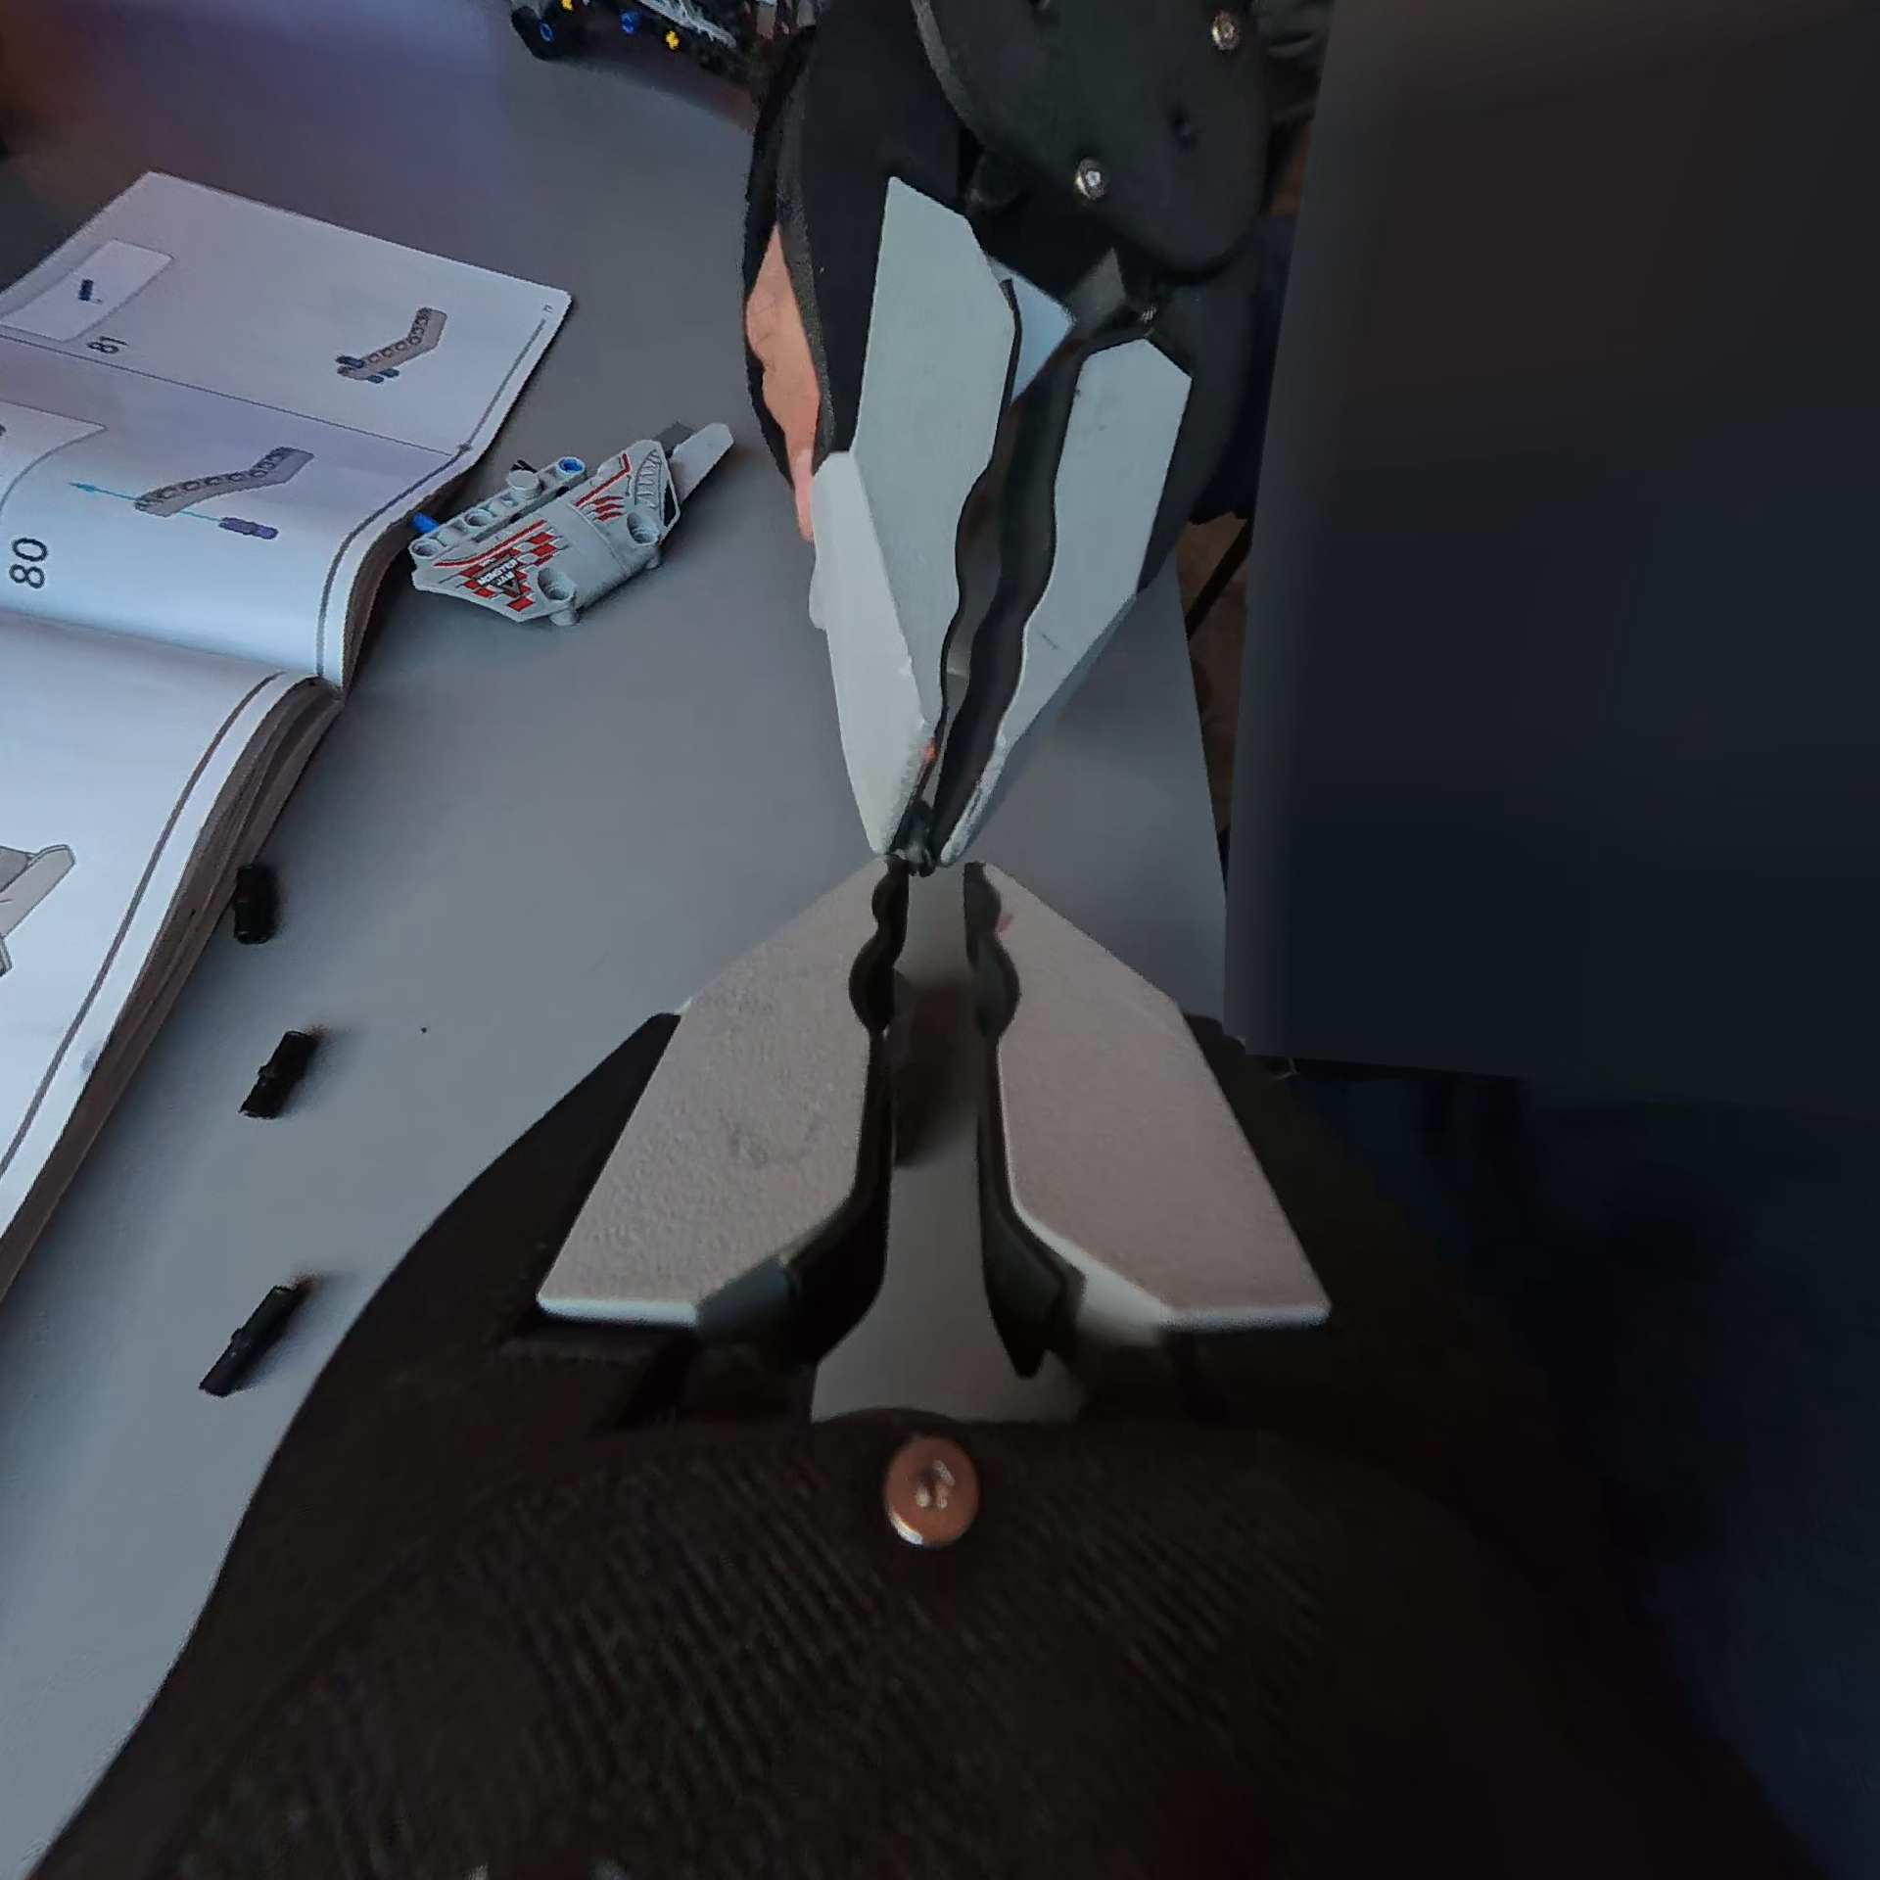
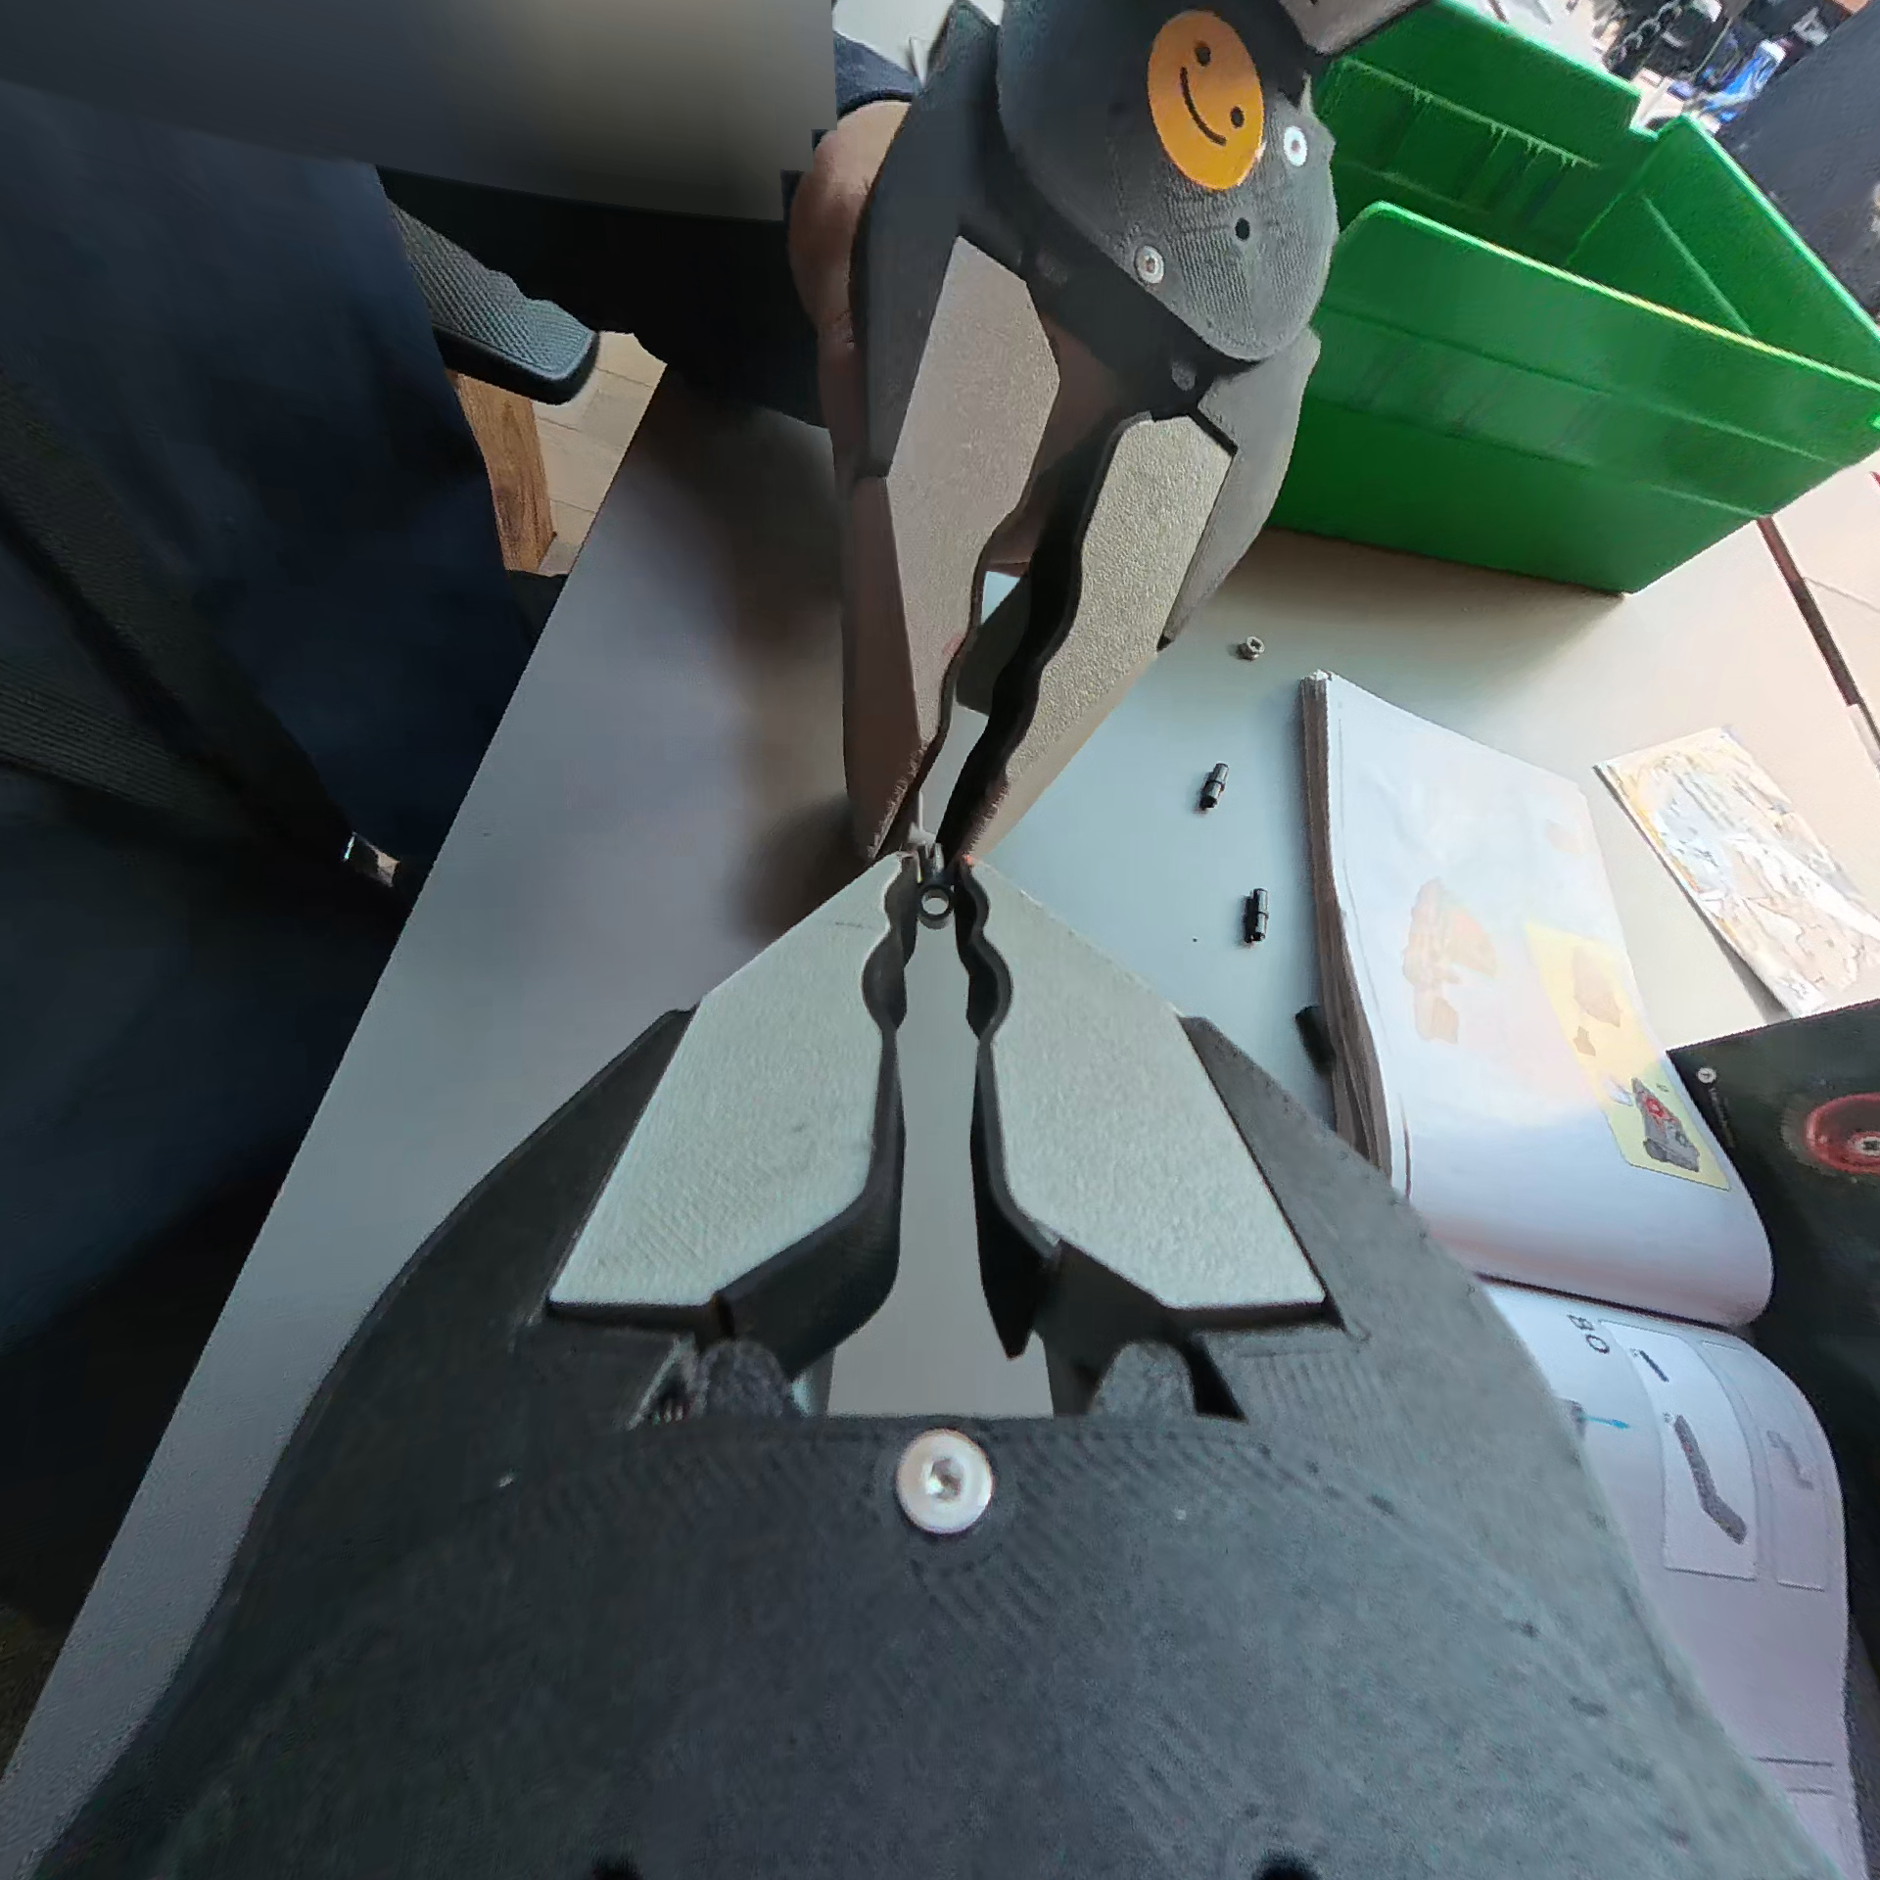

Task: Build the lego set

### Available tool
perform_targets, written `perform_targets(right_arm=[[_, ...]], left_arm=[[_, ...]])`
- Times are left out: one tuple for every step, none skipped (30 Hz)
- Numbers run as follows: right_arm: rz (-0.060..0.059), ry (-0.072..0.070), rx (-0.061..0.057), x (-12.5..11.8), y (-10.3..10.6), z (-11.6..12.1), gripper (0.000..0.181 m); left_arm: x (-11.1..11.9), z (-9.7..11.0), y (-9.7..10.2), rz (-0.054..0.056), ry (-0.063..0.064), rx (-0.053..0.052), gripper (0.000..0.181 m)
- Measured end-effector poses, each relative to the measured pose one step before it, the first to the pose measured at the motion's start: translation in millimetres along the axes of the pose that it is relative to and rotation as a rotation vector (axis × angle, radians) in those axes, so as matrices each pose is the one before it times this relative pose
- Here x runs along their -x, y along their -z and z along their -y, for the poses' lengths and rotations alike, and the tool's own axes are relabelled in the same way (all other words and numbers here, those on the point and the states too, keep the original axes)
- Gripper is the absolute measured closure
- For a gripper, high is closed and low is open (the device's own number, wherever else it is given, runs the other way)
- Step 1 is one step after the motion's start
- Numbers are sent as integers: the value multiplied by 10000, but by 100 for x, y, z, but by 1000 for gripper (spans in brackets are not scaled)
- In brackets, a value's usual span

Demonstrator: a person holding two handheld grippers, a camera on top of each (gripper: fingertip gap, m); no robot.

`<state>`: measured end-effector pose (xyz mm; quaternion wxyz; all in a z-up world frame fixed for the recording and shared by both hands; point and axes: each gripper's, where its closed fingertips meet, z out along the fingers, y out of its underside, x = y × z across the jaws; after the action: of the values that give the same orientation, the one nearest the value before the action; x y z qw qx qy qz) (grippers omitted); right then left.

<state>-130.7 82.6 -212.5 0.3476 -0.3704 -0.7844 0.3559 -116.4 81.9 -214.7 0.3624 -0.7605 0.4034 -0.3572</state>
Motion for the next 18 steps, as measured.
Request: perform_targets(right_arm=[[-66, 145, -5, 27, 45, 55, 178], [-77, 137, -22, 12, 40, 90, 179], [-102, 155, -49, -7, 54, 161, 178], [-166, 183, -31, -75, 63, 187, 178], [-216, 212, -3, -149, 54, 161, 178], [-227, 247, -13, -131, 44, 180, 178], [-260, 253, 17, -196, 31, 143, 178], [-261, 236, 77, -197, 15, 66, 178], [-185, 202, 88, -114, -31, 12, 178], [-143, 162, 59, -57, -47, 12, 178], [-135, 143, 42, -60, -27, 16, 178], [-115, 98, 52, -49, -4, 17, 178], [-73, 64, 36, -31, -1, 27, 178], [-45, 66, 15, 2, 14, 36, 178], [-27, 60, 37, 9, -2, -20, 178], [15, 51, 57, 58, -26, -52, 178], [0, 63, 79, 64, -72, -86, 178], [-36, 113, 88, 50, -77, -72, 178]], left_arm=[[-95, 59, 13, -127, 135, -71, 173], [-62, 85, 48, -142, 182, -94, 173], [-82, 132, 81, -188, 235, -120, 175], [-45, 183, 110, -170, 258, -170, 175], [-22, 181, 138, -176, 316, -168, 176], [-76, 157, 137, -223, 305, -154, 176], [-52, 160, 142, -190, 254, -177, 177], [26, 138, 115, -139, 308, -162, 177], [-15, 117, 88, -196, 364, -126, 178], [-56, 137, 90, -236, 377, -139, 178], [16, 69, 72, -193, 298, -89, 178], [42, 86, 65, -154, 238, -110, 178], [8, 92, 67, -130, 201, -100, 179], [-23, 37, 43, -101, 134, -41, 179], [47, 22, -6, -13, 98, -12, 179], [90, 68, 13, 58, 57, -37, 179], [104, 77, 38, 73, 47, -39, 177], [115, 14, 32, 80, 29, 8, 176]])
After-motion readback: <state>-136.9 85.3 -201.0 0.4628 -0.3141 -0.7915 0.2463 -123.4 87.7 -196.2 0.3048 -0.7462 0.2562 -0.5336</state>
